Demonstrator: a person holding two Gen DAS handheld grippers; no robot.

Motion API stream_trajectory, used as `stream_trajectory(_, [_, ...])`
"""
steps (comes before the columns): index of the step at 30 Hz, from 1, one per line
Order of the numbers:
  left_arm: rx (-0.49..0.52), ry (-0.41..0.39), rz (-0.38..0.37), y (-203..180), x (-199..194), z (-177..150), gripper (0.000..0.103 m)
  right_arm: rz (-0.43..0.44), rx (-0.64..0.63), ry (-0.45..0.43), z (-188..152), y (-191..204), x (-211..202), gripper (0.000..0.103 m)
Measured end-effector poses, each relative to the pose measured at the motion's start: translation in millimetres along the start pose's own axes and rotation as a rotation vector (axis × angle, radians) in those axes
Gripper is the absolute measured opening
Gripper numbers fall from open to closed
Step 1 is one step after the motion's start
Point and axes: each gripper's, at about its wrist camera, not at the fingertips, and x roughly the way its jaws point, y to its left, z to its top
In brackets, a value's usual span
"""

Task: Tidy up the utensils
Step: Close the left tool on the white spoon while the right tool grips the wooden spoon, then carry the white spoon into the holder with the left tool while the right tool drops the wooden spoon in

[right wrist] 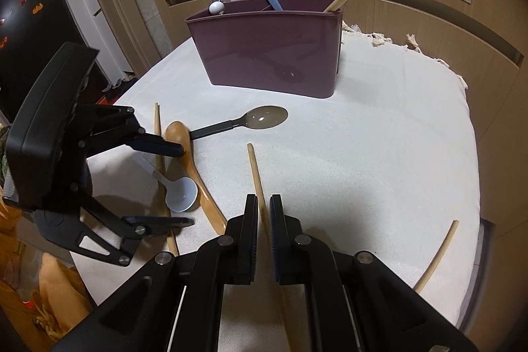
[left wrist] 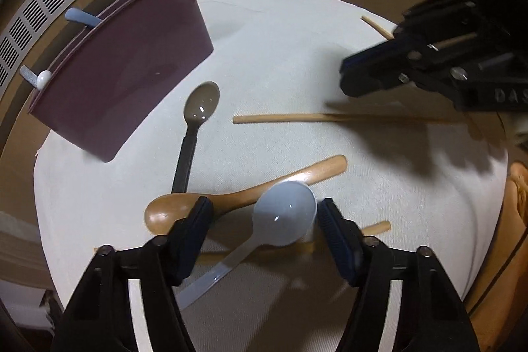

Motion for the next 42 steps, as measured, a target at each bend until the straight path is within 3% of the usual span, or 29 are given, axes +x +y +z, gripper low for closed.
stream_trajectory(1, [-0.011, -0.008, 0.017, 0.9, -0.2, 1.1, 0.051, -0.004, -0.003, -0.005, -1.0, 0.5, -1.0, 0.008])
stream_trajectory(2, [-0.022, -0.015, 0.028, 3.6, 0.1, -0.8, 0.038, -0.004, -0.004, -0.005, -1.6, 0.5, -1.3, 0.008])
stream_trajectory(3, [-0.055, -0.022, 0.034, 7.9, -0.7, -0.7, 0.038, -0.004, -0.004, -0.004, -2.4, 0.1, -1.5, 0.009])
stream_trajectory(8, [-0.226, -0.054, 0.015, 29.1, -7.1, -13.2, 0.037, -0.035, -0.008, 0.016, -6.7, -1.9, 0.8, 0.036])
stream_trajectory(13, [-0.383, -0.221, 0.038, 47.3, -56.9, -39.1, 0.037, -0.068, -0.026, 0.030, -8.7, 1.9, 4.4, 0.059])
stream_trajectory(16, [-0.462, -0.318, 0.101, 58.9, -87.6, -55.4, 0.037, -0.066, -0.062, 0.040, -2.9, 13.0, 10.1, 0.059])
stream_trajectory(21, [-0.564, -0.383, 0.175, 82.5, -111.4, -75.4, 0.037, -0.009, -0.232, 0.046, 20.4, 55.5, 31.9, 0.059])
stream_trajectory(26, [-0.644, -0.445, 0.163, 99.8, -129.6, -97.4, 0.037, 0.008, -0.360, 0.082, 46.8, 90.2, 72.7, 0.044])
stream_trajectory(31, [-0.663, -0.473, 0.134, 103.9, -132.9, -108.3, 0.037, 0.009, -0.344, 0.149, 58.5, 94.5, 102.2, 0.044])
stream_trajectory(33, [-0.671, -0.479, 0.119, 104.4, -133.0, -111.4, 0.037, 0.009, -0.345, 0.152, 58.7, 96.8, 102.9, 0.039])
stream_trajectory(34, [-0.673, -0.480, 0.115, 103.0, -133.5, -112.0, 0.037, 0.014, -0.351, 0.156, 58.2, 98.2, 102.0, 0.029])
stream_trajectory(37, [-0.676, -0.484, 0.109, 99.8, -134.3, -110.9, 0.037, 0.011, -0.380, 0.158, 51.3, 107.5, 91.6, 0.029])
stream_trajectory(42, [-0.652, -0.488, 0.118, 82.4, -141.7, -105.3, 0.037, 0.036, -0.350, 0.078, 40.0, 105.3, 48.6, 0.029])
